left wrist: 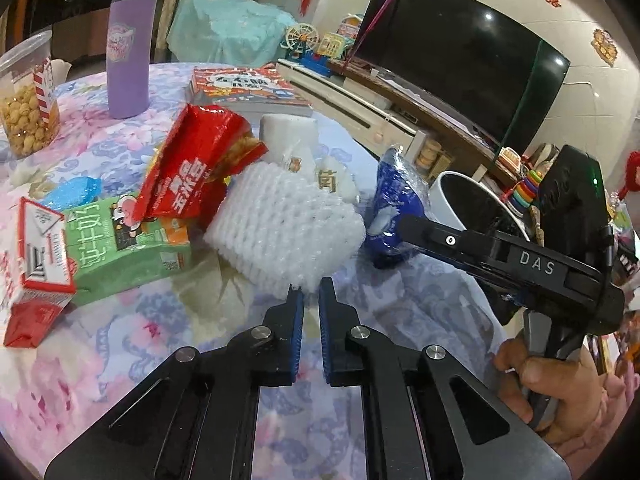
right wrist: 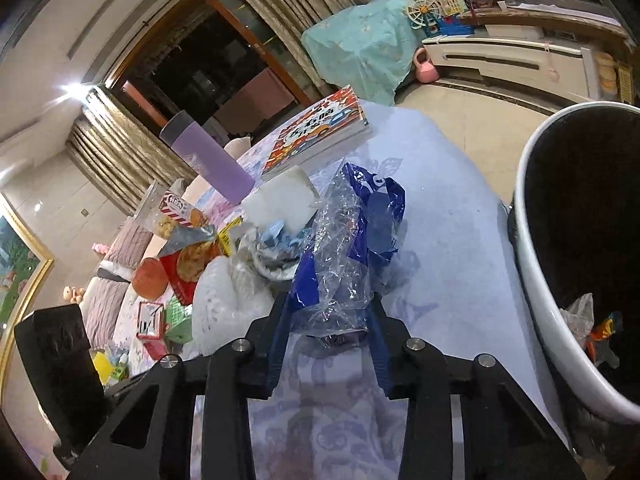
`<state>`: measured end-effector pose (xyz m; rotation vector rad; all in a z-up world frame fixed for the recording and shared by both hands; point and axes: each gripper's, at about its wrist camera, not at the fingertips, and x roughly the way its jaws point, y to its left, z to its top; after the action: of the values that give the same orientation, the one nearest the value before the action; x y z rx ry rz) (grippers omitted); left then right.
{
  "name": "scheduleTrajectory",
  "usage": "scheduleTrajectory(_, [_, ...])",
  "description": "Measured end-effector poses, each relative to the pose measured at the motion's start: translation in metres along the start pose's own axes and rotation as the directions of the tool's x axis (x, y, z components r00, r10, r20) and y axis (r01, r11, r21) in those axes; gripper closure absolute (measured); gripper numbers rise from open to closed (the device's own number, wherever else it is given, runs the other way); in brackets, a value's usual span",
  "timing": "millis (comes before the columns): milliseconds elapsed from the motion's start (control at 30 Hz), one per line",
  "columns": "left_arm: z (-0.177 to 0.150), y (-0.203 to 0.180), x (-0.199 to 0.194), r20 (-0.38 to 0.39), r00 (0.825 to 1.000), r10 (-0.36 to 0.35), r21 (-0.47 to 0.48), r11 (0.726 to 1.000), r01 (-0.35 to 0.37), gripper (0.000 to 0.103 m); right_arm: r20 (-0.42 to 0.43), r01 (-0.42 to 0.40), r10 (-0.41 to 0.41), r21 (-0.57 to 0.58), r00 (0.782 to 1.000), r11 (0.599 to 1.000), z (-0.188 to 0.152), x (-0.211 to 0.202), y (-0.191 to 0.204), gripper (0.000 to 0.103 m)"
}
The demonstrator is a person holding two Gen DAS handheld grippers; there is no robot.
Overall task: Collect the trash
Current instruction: 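Carry the foam net and blue bag with both tools over the bin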
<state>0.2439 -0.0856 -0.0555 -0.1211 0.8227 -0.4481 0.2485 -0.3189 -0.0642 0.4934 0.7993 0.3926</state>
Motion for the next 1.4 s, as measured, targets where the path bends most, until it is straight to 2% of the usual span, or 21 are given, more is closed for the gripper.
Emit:
scheduleTrajectory(267, [-0.011, -0.019, -0.022, 0.024, 0.999, -0.028, 0.029, 0.999, 0.027, 0.096, 0.033, -0.001, 0.001, -0.015, 0.999, 1.0, -0.01, -0.03, 0.004, 0.067])
scheduleTrajectory(600, [-0.016, -0.053, -0.029, 0.025, 0.997, -0.072, 0.083, 0.994, 0.07, 0.096, 0.082, 0.027, -0.025, -0.018, 0.996, 0.999, -0.02, -0.066, 0.006, 0.067])
scheduleTrajectory(1133, [-0.018, -0.104, -0.017, -0.008, 0.992, -0.128, 0.157, 0.979, 0.128, 0.096, 0.154, 0.093, -0.101, 0.061, 0.983, 0.994, -0.039, -0.117, -0.03, 0.067])
scheduleTrajectory(1400, [-0.01, -0.127, -0.01, -0.017, 0.988, -0.15, 0.196, 0.969, 0.151, 0.096, 0.188, 0.11, -0.126, 0.094, 0.974, 0.989, -0.043, -0.136, -0.046, 0.067])
